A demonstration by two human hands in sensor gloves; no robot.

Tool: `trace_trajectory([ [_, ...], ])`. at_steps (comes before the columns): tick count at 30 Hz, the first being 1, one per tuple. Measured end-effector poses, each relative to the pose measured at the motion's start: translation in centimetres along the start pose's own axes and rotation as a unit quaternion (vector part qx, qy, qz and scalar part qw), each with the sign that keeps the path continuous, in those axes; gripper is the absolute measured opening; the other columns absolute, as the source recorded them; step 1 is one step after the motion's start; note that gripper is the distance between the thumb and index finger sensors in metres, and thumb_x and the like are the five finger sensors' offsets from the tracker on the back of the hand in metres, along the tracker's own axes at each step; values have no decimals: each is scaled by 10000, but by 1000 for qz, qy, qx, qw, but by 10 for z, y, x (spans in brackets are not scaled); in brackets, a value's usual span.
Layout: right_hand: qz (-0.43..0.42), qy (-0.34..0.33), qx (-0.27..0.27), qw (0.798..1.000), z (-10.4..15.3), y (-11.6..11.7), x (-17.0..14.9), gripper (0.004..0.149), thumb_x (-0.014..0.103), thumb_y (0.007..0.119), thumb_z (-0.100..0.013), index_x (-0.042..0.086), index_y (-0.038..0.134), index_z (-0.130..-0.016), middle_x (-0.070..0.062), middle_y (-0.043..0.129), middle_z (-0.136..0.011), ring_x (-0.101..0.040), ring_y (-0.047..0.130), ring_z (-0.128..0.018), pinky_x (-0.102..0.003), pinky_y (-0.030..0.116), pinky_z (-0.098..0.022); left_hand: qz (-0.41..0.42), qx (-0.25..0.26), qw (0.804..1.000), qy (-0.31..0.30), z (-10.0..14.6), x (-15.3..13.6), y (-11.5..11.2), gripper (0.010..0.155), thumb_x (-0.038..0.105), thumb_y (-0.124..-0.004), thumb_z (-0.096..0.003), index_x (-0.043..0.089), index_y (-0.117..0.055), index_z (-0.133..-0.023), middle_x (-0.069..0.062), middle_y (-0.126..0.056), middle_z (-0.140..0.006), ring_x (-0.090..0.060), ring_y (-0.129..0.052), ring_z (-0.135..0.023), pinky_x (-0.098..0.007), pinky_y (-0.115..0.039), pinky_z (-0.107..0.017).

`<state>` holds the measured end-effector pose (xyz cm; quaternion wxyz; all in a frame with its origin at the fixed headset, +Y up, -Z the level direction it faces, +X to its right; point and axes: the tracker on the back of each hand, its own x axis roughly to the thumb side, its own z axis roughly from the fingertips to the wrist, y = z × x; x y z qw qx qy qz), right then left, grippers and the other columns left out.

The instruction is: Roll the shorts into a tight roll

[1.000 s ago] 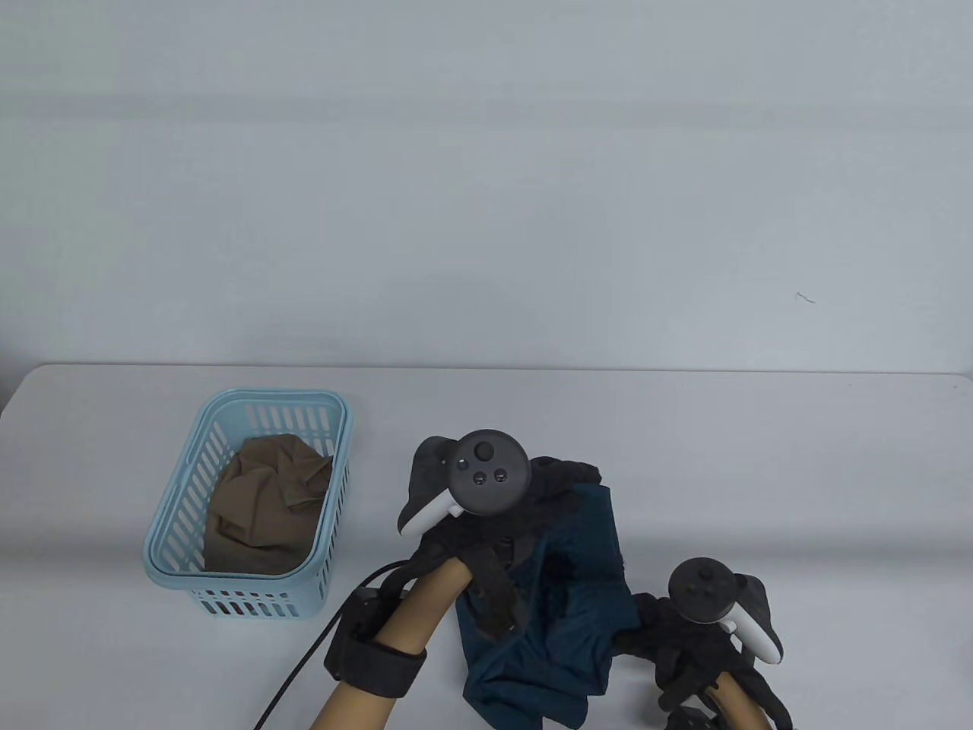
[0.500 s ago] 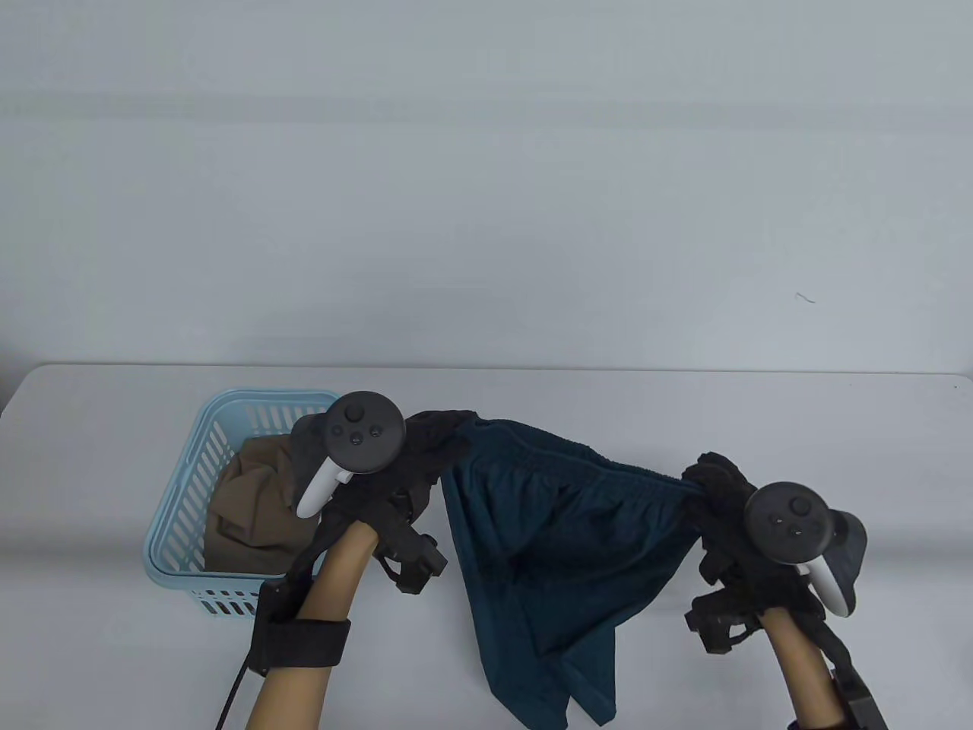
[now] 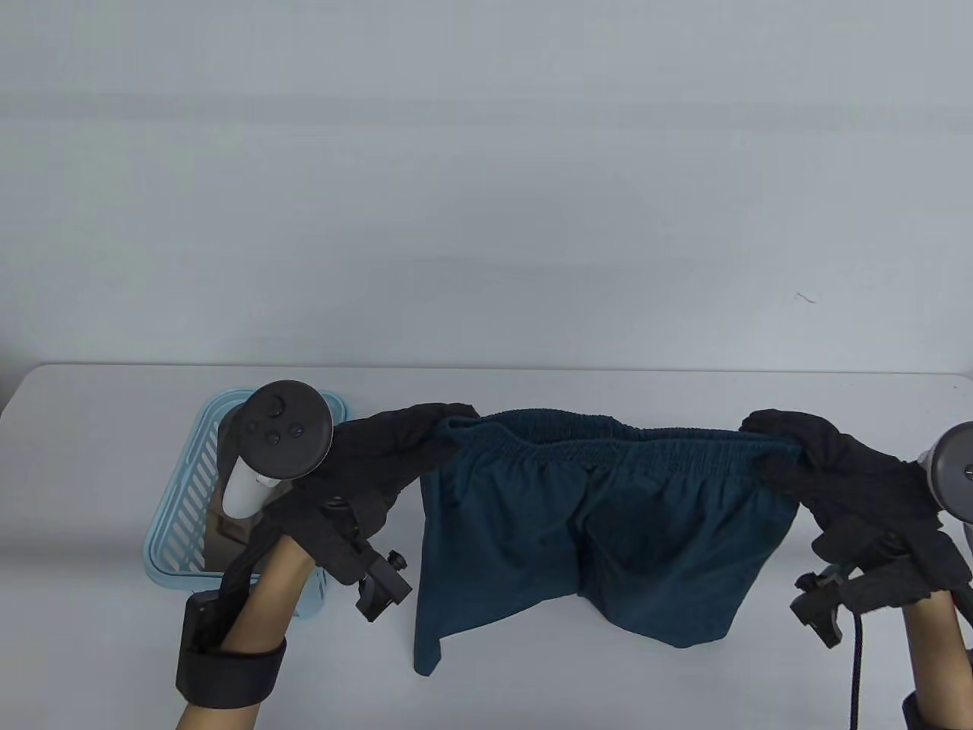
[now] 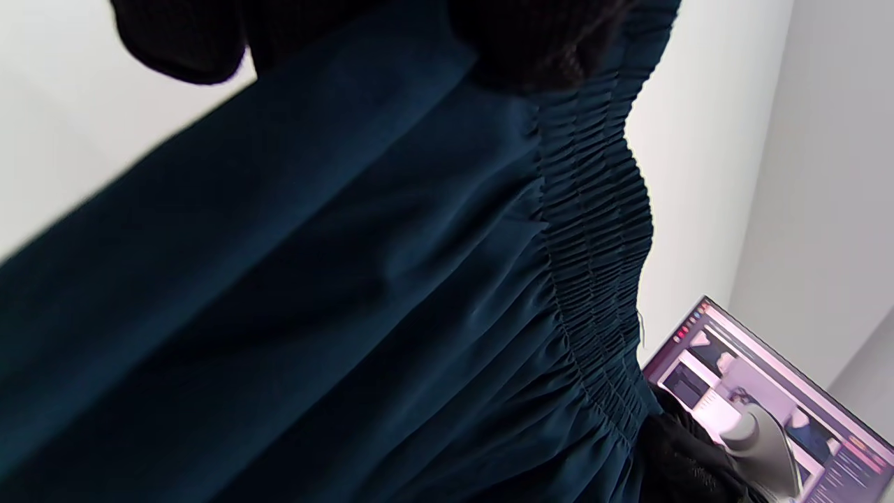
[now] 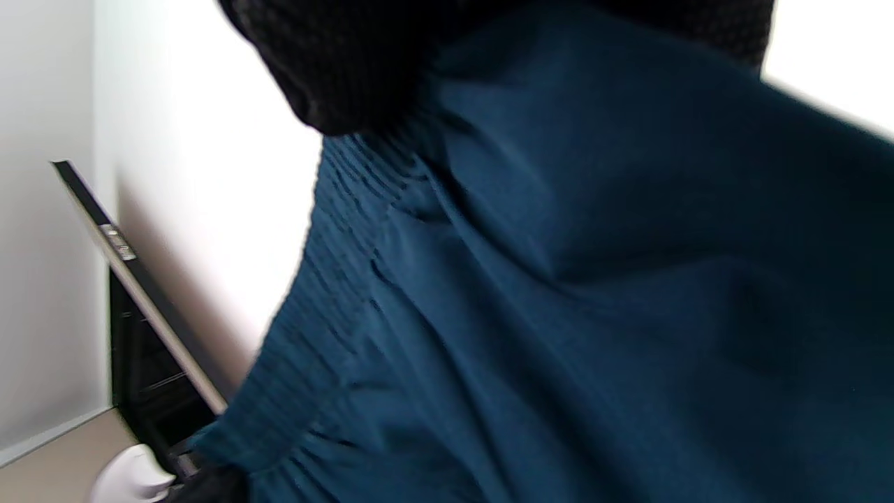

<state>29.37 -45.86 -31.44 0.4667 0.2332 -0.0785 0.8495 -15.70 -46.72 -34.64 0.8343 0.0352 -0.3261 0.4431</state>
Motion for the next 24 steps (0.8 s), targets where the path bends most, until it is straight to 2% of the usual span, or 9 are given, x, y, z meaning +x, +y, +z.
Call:
trace_trajectory([
  [5,-15,-21,31,999,0,-18,22,477,316,737,-517,108,688,-944,-150,933,-723,-253,1000,-512,-462,795,-477,11,-18,999,-27,3,31,9,447,329,-687,-537,160,-755,-946,-94,-938,-845,-299,-1002,-718,-617,-677,-653],
  [9,-2,-6,31,1000,-21,-29,23,484,321,726,-520,110,676,-953,-141,932,-717,-242,995,-504,-460,793,-476,8,-9,1000,-21,-7,37,17,454,329,-689,-536,162,-746,-955,-76,-943,-828,-277,-1007,-700,-611,-675,-661],
  [13,29,57,42,997,-54,-19,-7,478,308,720,-520,123,670,-958,-134,923,-739,-237,984,-506,-456,789,-475,-36,-9,998,46,-36,3,15,445,304,-694,-526,174,-750,-948,-57,-950,-803,-252,-1010,-677,-608,-674,-662],
  [16,72,127,30,989,-90,0,-49,453,283,715,-518,149,676,-949,-129,909,-769,-245,969,-528,-464,774,-490,-82,-9,990,119,-71,-44,5,436,291,-702,-509,191,-772,-928,-44,-962,-769,-236,-1011,-644,-612,-665,-665],
  [17,97,146,8,985,-104,7,-62,437,267,717,-513,166,688,-937,-120,899,-800,-267,959,-565,-479,758,-514,-105,2,984,147,-85,-58,4,434,284,-709,-498,206,-783,-918,-39,-966,-769,-240,-1006,-651,-635,-636,-670],
  [19,140,147,-44,978,-123,11,-65,426,255,722,-500,192,703,-921,-95,900,-825,-280,948,-622,-496,740,-549,-171,41,969,177,-104,-66,9,428,278,-717,-482,241,-800,-900,-18,-969,-786,-247,-986,-701,-691,-550,-684],
  [21,165,116,-131,971,-134,5,-47,418,247,731,-487,233,718,-905,-47,901,-859,-293,911,-734,-535,685,-617,-231,112,951,173,-115,-53,22,405,276,-719,-476,318,-818,-866,28,-965,-839,-278,-915,-856,-728,-455,-701],
  [22,178,75,-181,964,-135,-2,-28,415,250,733,-484,256,721,-899,-19,902,-872,-286,898,-775,-549,661,-644,-235,155,945,163,-115,-41,30,400,284,-717,-476,351,-821,-856,48,-949,-873,-272,-881,-908,-722,-426,-718],
  [24,183,24,-203,962,-130,-10,-7,414,246,740,-482,275,726,-894,-4,899,-886,-281,882,-811,-557,635,-667,-204,190,950,141,-107,-20,41,399,302,-708,-490,389,-803,-867,66,-890,-961,-258,-804,-1000,-708,-352,-754],
])
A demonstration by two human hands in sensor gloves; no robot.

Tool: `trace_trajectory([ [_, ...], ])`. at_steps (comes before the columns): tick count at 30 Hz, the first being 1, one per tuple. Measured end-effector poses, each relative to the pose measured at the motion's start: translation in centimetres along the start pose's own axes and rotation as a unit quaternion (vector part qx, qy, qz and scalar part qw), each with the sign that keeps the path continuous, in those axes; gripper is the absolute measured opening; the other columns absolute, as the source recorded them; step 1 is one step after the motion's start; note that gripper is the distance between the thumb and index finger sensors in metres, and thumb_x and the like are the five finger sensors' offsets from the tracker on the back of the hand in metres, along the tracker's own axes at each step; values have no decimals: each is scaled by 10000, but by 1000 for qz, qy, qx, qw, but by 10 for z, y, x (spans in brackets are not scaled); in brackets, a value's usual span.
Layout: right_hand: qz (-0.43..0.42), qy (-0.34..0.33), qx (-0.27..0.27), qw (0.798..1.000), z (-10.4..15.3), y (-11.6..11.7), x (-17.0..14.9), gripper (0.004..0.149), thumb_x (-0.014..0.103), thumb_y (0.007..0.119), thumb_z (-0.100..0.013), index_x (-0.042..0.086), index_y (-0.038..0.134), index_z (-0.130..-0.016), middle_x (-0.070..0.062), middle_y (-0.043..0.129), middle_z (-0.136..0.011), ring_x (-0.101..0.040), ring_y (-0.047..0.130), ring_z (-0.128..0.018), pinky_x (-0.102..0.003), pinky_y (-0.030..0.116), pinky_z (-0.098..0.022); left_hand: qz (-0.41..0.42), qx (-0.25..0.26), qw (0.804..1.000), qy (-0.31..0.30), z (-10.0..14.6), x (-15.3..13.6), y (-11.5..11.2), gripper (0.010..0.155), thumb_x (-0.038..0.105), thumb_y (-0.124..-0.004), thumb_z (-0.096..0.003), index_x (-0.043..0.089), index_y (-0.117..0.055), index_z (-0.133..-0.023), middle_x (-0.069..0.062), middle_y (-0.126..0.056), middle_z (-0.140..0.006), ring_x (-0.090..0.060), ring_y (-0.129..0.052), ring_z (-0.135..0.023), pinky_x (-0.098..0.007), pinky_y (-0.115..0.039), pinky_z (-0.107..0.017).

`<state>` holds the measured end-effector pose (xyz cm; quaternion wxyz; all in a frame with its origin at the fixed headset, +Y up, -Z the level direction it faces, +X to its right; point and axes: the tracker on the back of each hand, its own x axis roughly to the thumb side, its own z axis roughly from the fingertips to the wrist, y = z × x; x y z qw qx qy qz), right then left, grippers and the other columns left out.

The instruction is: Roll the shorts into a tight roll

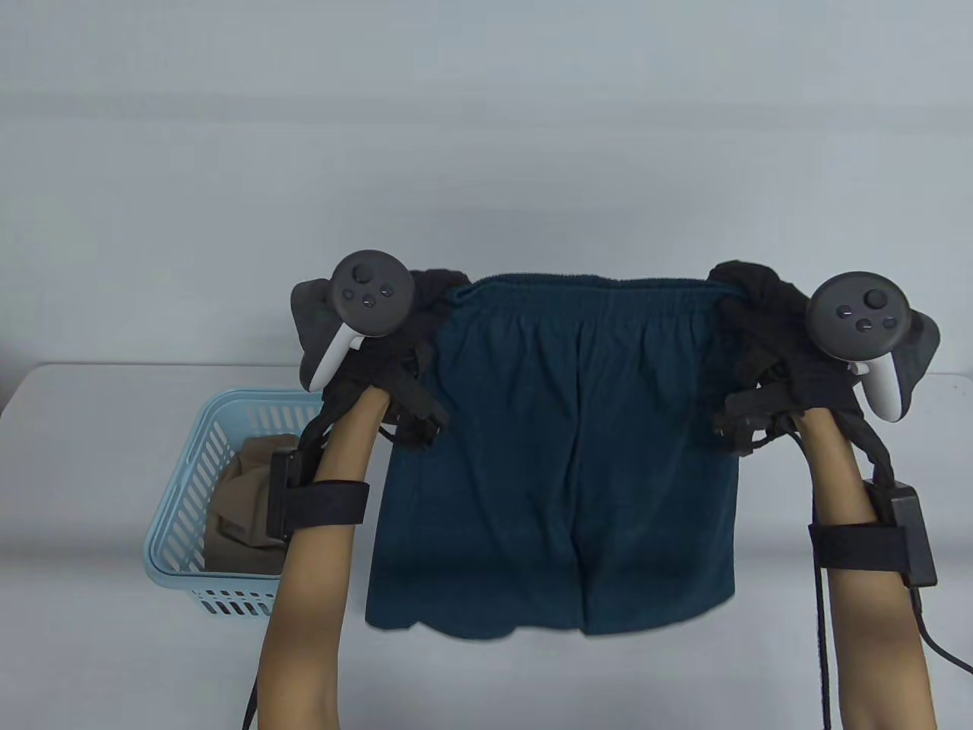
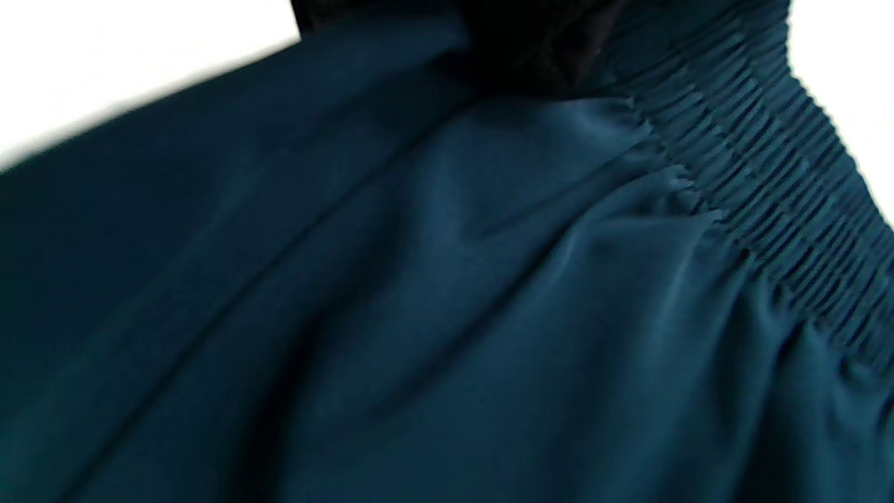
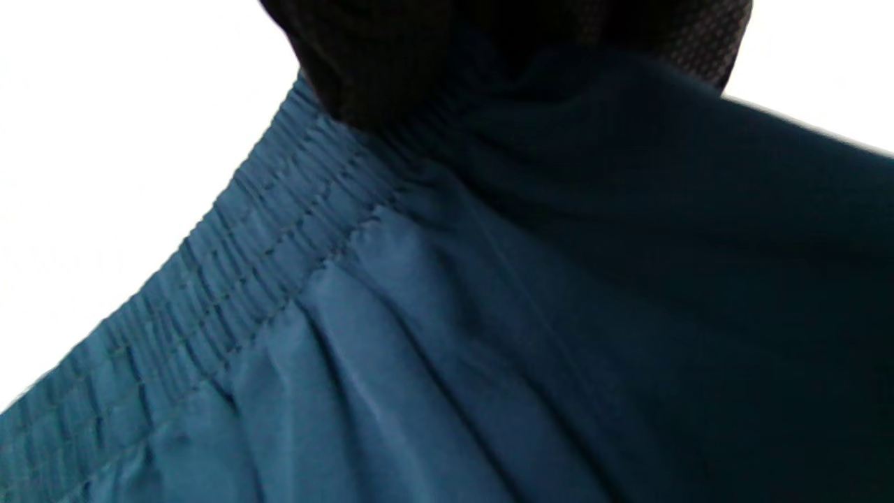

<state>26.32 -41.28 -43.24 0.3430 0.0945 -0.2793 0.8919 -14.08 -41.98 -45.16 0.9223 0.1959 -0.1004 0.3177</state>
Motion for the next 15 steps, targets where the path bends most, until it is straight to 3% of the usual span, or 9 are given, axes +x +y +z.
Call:
trace_trajectory([
  [3,-2,-59,-11,998,17,-19,11,411,238,759,-474,279,752,-883,-5,907,-894,-284,887,-821,-560,633,-669,25,3,998,-50,18,2,13,402,301,-721,-487,385,-815,-869,39,-880,-985,-281,-784,-1013,-706,-334,-745],
  [6,7,-65,20,998,42,-13,3,410,235,765,-470,277,762,-878,-11,909,-899,-288,886,-828,-562,634,-668,20,-30,996,-77,41,-9,-3,406,279,-734,-478,361,-834,-864,10,-903,-963,-310,-812,-981,-707,-355,-723],
  [10,35,-35,95,994,82,24,-36,414,231,764,-473,272,762,-885,-18,893,-923,-299,865,-859,-579,608,-677,-22,-111,991,-77,71,-37,-57,414,261,-744,-472,342,-841,-866,-7,-911,-959,-330,-819,-971,-707,-358,-702],
  [15,55,12,206,977,146,91,-102,415,212,767,-468,261,774,-880,-27,885,-934,-319,837,-887,-592,590,-677,-124,-245,960,-60,121,-75,-152,419,249,-745,-471,326,-840,-872,-27,-912,-958,-339,-818,-968,-707,-345,-692],
])
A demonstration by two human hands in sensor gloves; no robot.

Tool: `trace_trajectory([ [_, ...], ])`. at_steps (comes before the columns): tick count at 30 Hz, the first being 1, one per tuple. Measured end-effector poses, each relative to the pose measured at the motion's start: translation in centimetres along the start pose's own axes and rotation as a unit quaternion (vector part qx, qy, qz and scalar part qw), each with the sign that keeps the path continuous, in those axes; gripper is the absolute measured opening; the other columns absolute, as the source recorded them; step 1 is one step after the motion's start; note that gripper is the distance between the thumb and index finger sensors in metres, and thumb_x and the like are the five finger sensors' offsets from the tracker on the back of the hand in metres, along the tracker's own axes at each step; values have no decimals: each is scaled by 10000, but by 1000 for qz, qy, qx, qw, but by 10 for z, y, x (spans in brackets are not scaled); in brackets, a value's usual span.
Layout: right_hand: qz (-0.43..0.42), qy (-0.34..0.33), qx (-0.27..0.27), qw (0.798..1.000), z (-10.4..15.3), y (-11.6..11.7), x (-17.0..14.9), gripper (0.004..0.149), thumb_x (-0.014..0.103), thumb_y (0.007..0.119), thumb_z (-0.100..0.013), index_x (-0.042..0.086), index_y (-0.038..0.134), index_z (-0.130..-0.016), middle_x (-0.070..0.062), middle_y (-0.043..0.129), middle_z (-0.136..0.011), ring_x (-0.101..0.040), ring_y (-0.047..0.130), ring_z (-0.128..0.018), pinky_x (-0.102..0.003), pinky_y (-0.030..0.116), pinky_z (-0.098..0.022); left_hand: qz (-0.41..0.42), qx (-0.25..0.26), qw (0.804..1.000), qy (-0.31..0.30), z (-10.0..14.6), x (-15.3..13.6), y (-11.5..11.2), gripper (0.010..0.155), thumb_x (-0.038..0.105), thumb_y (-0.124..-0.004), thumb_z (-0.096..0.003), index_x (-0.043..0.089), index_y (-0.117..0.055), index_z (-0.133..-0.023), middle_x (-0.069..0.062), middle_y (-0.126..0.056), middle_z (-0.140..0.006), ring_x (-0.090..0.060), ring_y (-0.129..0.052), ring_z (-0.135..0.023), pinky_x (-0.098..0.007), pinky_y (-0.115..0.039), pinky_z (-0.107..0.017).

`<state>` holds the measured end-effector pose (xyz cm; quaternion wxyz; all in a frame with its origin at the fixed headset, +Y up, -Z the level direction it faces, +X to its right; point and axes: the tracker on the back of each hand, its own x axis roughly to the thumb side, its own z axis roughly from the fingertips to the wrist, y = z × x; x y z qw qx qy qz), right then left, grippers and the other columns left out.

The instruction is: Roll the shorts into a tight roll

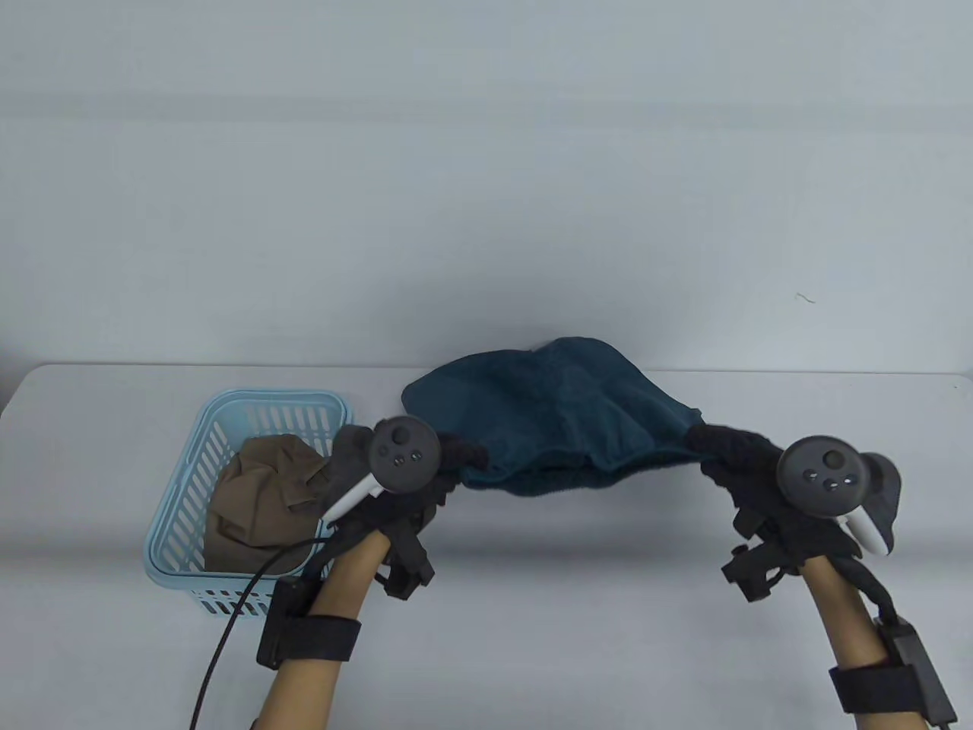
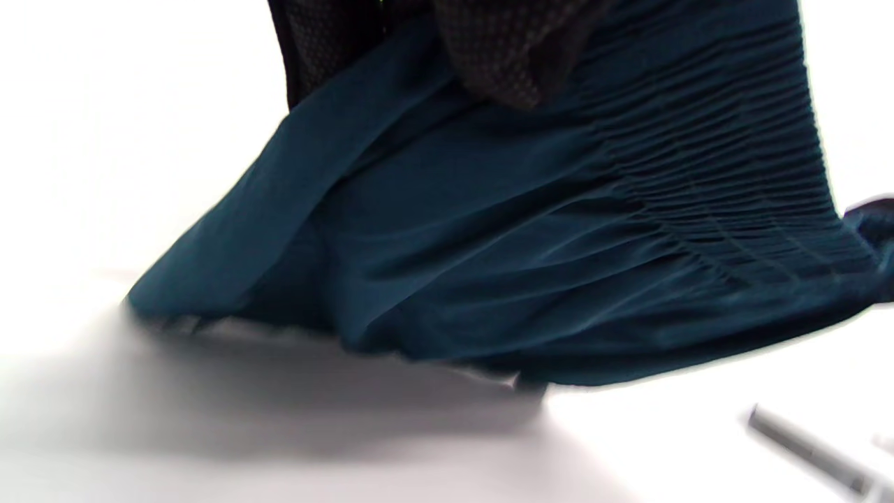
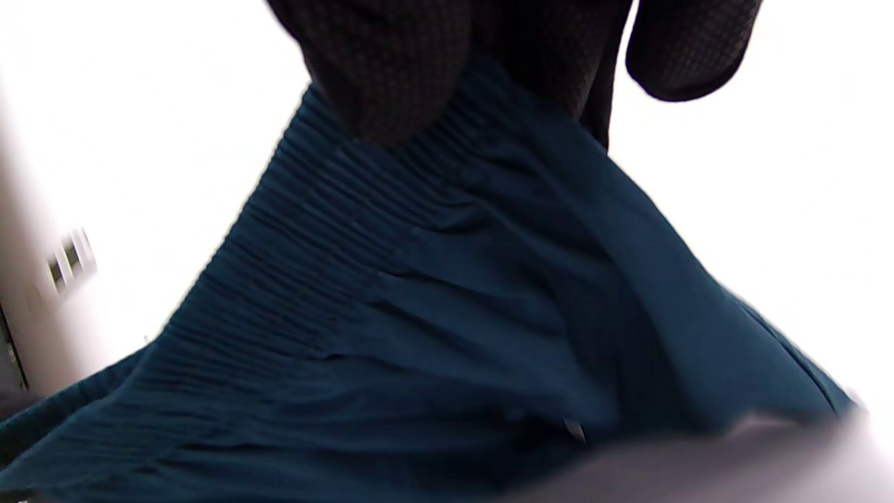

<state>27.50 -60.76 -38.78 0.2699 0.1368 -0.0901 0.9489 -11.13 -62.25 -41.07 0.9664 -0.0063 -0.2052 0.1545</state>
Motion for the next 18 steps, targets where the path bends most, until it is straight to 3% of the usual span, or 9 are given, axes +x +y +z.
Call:
trace_trajectory([
  [2,24,9,49,998,15,35,-17,415,210,768,-467,261,776,-878,-31,883,-936,-324,835,-889,-593,592,-673,-73,-47,996,1,4,2,-35,423,260,-744,-470,334,-834,-876,-15,-921,-952,-327,-834,-963,-701,-361,-692],
  [6,72,13,130,989,41,86,-34,417,212,764,-468,261,773,-882,-35,880,-942,-328,825,-901,-595,589,-674,-190,-110,976,-13,16,14,-82,427,278,-740,-470,355,-825,-881,14,-920,-960,-313,-837,-971,-692,-360,-702],
  [12,95,16,191,977,61,117,-40,432,217,743,-485,245,732,-916,-48,840,-974,-343,785,-925,-602,569,-680,-164,-165,972,-6,28,13,-113,431,255,-743,-477,318,-821,-896,-31,-910,-967,-347,-821,-970,-703,-349,-694],
  [18,124,20,251,960,70,131,-41,466,236,726,-496,237,676,-960,-53,777,-1023,-364,713,-968,-614,531,-692,-181,-177,967,-9,39,9,-128,445,248,-746,-478,300,-801,-916,-35,-906,-961,-346,-833,-951,-702,-356,-688],
])
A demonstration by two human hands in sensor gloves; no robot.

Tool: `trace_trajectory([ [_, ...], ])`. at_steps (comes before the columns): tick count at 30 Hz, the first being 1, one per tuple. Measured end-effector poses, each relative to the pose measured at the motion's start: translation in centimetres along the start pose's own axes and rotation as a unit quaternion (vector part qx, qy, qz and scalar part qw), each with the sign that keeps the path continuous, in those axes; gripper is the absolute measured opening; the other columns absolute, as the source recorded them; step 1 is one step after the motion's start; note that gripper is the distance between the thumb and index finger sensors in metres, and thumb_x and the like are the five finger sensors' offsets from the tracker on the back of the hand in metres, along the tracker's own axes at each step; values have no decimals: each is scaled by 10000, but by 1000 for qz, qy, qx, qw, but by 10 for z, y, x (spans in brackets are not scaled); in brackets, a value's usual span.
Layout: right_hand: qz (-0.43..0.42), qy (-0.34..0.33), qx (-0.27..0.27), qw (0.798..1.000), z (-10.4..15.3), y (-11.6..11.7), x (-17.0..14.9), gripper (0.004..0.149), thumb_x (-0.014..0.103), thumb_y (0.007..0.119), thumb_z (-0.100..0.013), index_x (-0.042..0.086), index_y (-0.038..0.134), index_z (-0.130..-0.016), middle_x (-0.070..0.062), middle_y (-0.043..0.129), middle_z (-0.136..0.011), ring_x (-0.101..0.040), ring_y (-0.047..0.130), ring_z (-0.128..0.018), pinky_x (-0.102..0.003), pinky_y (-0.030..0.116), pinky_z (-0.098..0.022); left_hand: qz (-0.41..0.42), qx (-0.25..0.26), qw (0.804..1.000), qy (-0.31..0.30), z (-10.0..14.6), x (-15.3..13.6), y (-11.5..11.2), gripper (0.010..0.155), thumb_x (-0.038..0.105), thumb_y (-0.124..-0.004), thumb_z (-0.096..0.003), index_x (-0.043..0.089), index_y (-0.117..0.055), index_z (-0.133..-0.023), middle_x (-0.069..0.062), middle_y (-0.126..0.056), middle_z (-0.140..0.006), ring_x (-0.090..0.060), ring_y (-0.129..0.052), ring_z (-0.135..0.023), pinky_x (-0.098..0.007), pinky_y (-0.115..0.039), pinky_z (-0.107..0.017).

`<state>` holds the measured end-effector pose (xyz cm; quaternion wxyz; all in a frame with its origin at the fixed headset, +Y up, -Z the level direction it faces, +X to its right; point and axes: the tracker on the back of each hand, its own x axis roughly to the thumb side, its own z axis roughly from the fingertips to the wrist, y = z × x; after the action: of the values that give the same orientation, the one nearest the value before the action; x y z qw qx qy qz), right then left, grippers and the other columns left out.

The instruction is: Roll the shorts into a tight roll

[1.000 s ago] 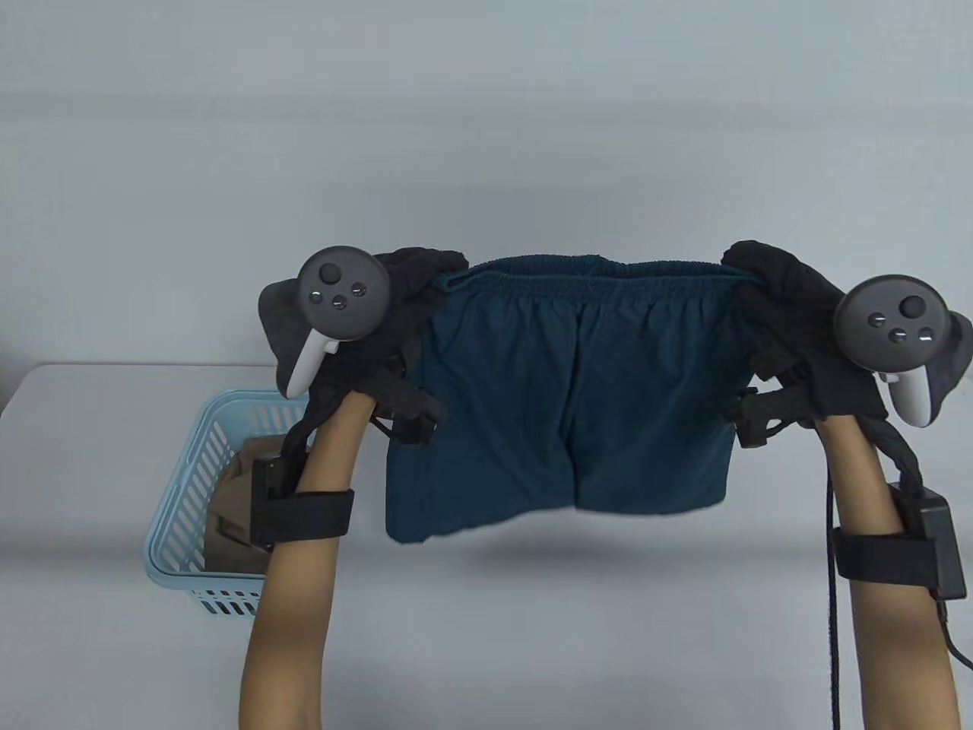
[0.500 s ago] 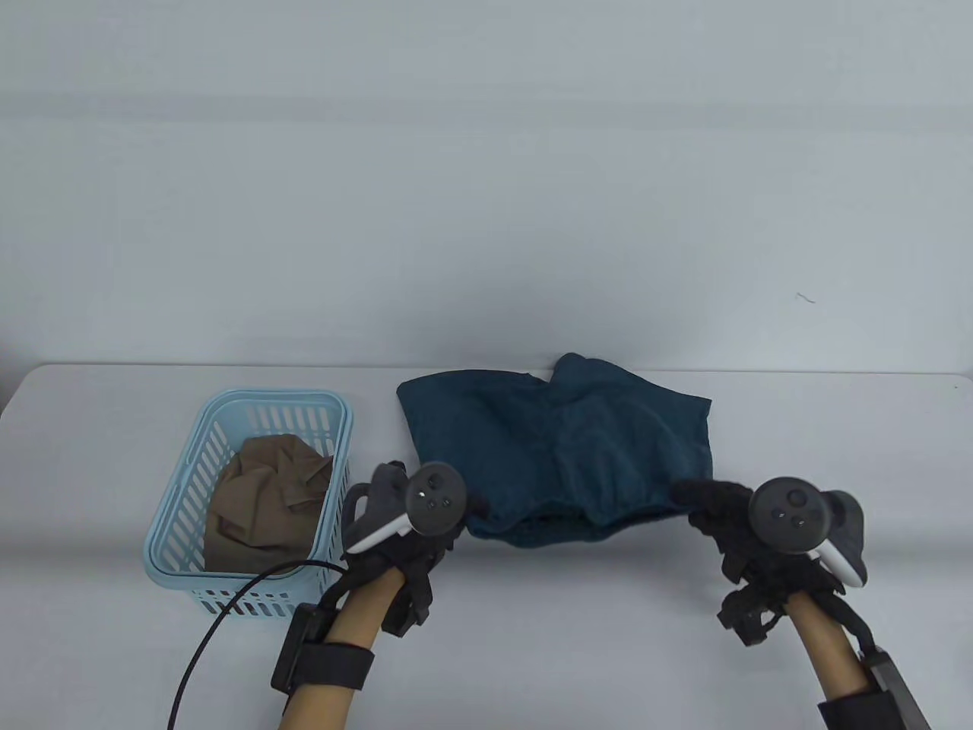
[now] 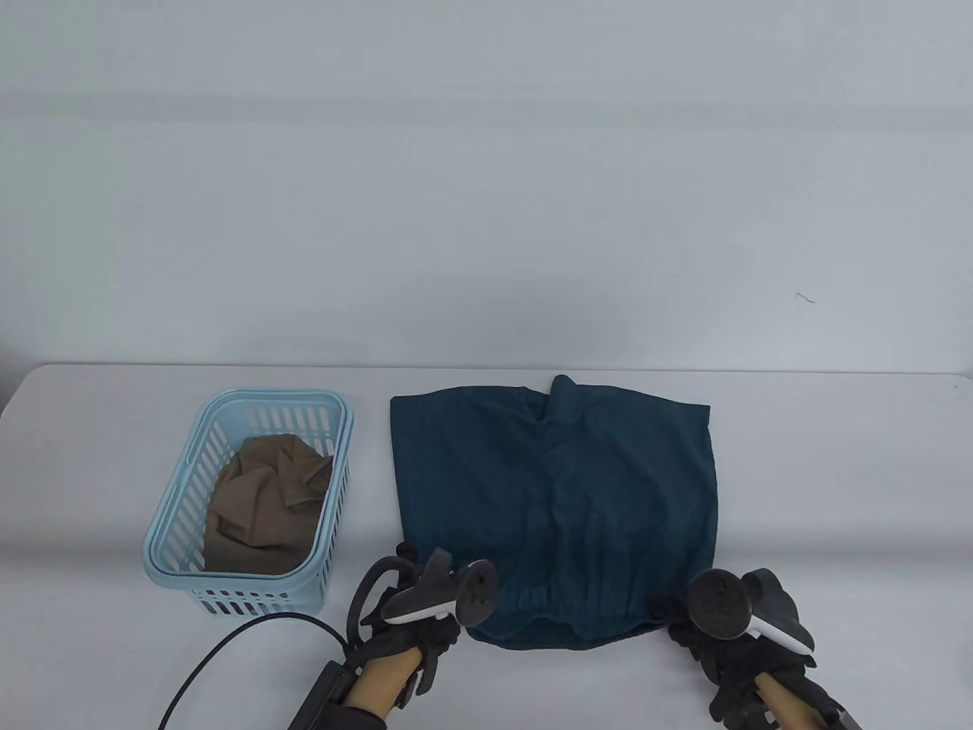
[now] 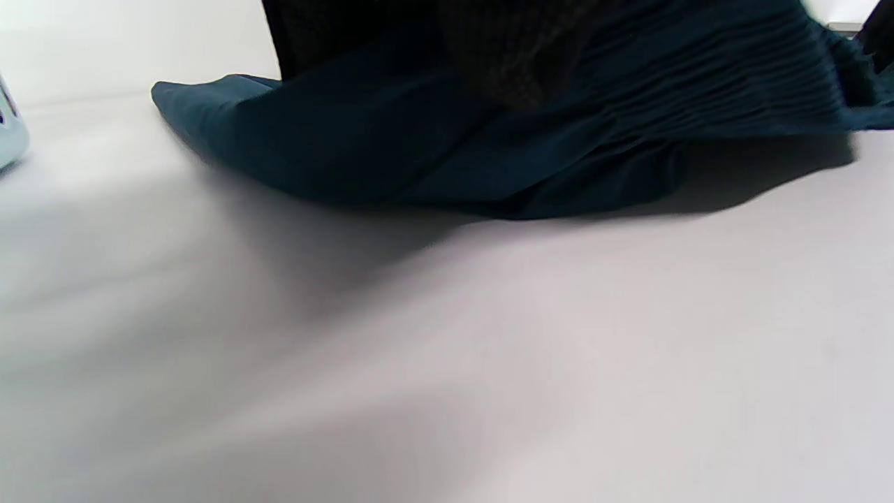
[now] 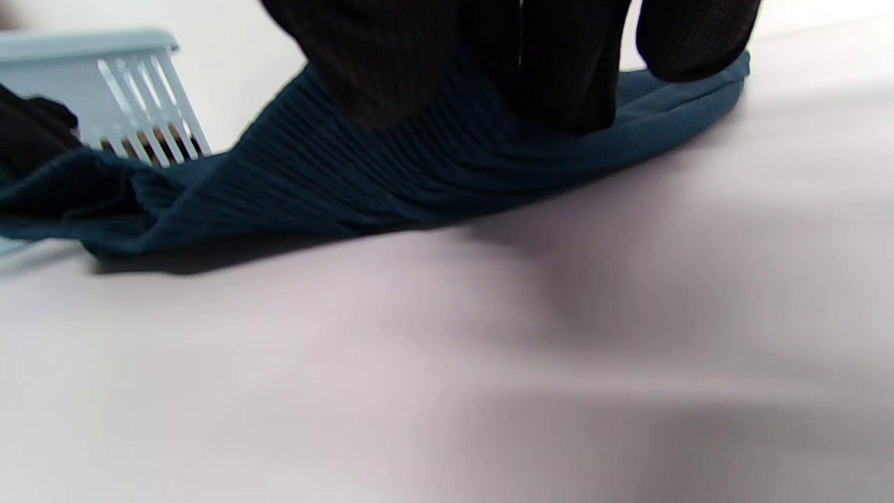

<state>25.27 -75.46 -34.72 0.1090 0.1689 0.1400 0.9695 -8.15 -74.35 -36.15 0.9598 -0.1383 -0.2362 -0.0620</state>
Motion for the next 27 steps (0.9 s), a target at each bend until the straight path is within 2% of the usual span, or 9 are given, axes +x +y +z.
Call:
trace_trajectory([
  [3,5,5,33,999,2,5,1,503,277,734,-494,230,639,-986,-50,723,-1059,-383,673,-986,-623,520,-694,-5,-10,1000,-5,4,3,-9,467,229,-741,-480,289,-773,-943,-44,-874,-992,-355,-804,-973,-705,-345,-684],
  [6,13,7,71,997,6,9,1,590,384,739,-484,226,576,-1029,-56,618,-1116,-403,601,-1019,-637,493,-700,-8,-32,999,-11,8,5,-17,491,140,-677,-498,255,-717,-974,-71,-768,-1047,-379,-718,-1014,-714,-313,-677],
  [8,14,13,102,995,8,12,1,629,435,721,-484,228,539,-1050,-44,528,-1151,-403,524,-1049,-647,465,-707,-16,-26,999,-12,11,7,-22,502,116,-663,-498,248,-692,-981,-73,-730,-1059,-386,-699,-1022,-713,-319,-678],
  [10,3,15,108,994,9,13,0,633,450,696,-493,221,524,-1058,-46,491,-1161,-404,485,-1059,-652,451,-709,-18,-35,999,-16,12,8,-24,513,108,-658,-499,233,-662,-996,-89,-696,-1074,-399,-670,-1032,-709,-323,-681],
  [16,-14,25,122,992,9,9,2,568,411,668,-514,209,578,-1038,-52,532,-1145,-413,508,-1048,-655,459,-704,-1,-64,998,-17,10,7,-21,516,111,-653,-502,222,-641,-1007,-98,-663,-1085,-403,-674,-1029,-704,-349,-687],
  [27,-43,32,145,988,16,4,4,492,428,663,-516,199,740,-944,-61,716,-1052,-402,662,-965,-619,537,-684,40,-115,992,-38,18,9,-19,495,126,-650,-508,220,-665,-994,-105,-652,-1077,-403,-681,-1012,-686,-389,-697],
])
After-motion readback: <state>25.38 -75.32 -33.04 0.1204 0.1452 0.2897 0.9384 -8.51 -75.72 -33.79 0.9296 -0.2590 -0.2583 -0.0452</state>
